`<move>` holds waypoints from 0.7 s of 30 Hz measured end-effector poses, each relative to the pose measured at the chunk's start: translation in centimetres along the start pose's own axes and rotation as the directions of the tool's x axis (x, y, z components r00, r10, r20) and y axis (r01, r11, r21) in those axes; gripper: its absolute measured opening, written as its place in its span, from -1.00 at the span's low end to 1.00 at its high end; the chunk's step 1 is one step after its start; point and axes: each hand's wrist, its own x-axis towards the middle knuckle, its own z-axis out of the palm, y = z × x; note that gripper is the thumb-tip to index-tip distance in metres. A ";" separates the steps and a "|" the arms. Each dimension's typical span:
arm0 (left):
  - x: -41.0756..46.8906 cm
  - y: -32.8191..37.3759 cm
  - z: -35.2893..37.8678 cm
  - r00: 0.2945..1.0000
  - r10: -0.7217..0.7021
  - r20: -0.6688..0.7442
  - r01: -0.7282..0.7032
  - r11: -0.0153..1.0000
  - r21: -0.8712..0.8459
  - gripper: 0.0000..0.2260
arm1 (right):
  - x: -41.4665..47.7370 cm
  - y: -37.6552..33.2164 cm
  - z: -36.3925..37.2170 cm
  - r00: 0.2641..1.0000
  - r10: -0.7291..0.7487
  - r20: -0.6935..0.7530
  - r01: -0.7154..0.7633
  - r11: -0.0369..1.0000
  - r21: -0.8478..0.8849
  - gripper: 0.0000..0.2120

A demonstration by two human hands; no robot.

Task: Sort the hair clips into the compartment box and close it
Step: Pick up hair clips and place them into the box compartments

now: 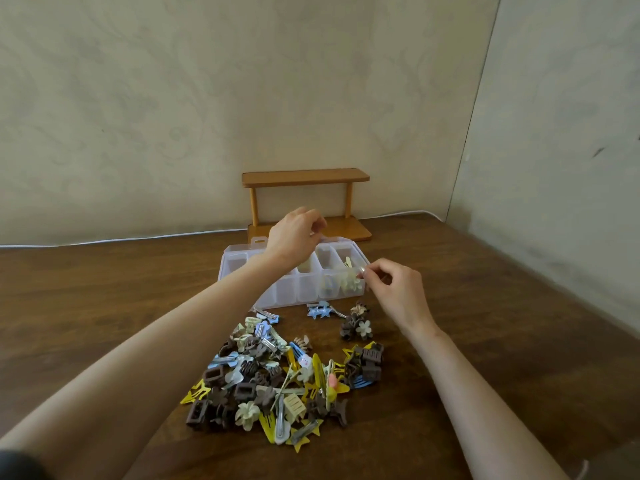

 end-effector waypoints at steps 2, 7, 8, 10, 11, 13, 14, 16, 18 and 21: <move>-0.5 -0.1 0.0 0.999 0.016 -0.033 -0.016 1.000 -0.005 -0.84 | 0.0 0.0 0.0 1.000 -0.009 -0.002 0.009 1.000 0.004 -0.86; -2.8 -0.1 -0.6 0.991 0.096 -0.097 -0.098 0.995 -0.014 -0.84 | -0.1 -0.4 0.3 0.999 -0.029 0.023 0.029 0.999 0.016 -0.86; -3.3 -0.2 -0.7 0.989 0.103 -0.105 -0.106 0.994 -0.023 -0.85 | -0.1 -0.4 0.3 0.999 -0.034 0.030 0.034 0.999 0.016 -0.86; -4.4 -0.3 -1.0 0.987 0.118 -0.113 -0.122 0.992 -0.037 -0.85 | -0.2 -0.4 0.4 0.998 -0.041 0.047 0.041 0.999 0.014 -0.87; -4.9 -0.4 -1.0 0.986 0.125 -0.113 -0.131 0.990 -0.044 -0.85 | -0.2 -0.5 0.4 0.998 -0.042 0.056 0.042 0.999 0.011 -0.88; -6.0 -0.7 -1.0 0.987 0.127 -0.101 -0.133 0.990 -0.057 -0.86 | -0.2 -0.5 0.5 0.996 -0.046 0.072 0.047 0.999 0.001 -0.88; -6.5 -0.7 -1.0 0.988 0.123 -0.089 -0.129 0.990 -0.061 -0.86 | -0.3 -0.6 0.5 0.996 -0.049 0.077 0.049 0.999 -0.004 -0.89; -7.4 -0.7 -0.8 0.990 0.122 -0.064 -0.126 0.990 -0.062 -0.87 | -0.3 -0.7 0.6 0.995 -0.051 0.083 0.052 0.999 -0.012 -0.89; -8.2 -0.5 -0.6 0.992 0.123 -0.016 -0.124 0.991 -0.058 -0.87 | -0.4 -0.7 0.6 0.994 -0.059 0.092 0.062 0.998 -0.031 -0.90; -9.0 -0.1 0.2 0.986 0.117 0.121 -0.122 0.992 0.031 -0.84 | -0.5 -0.7 0.9 0.990 -0.072 0.122 0.083 0.993 -0.087 -0.91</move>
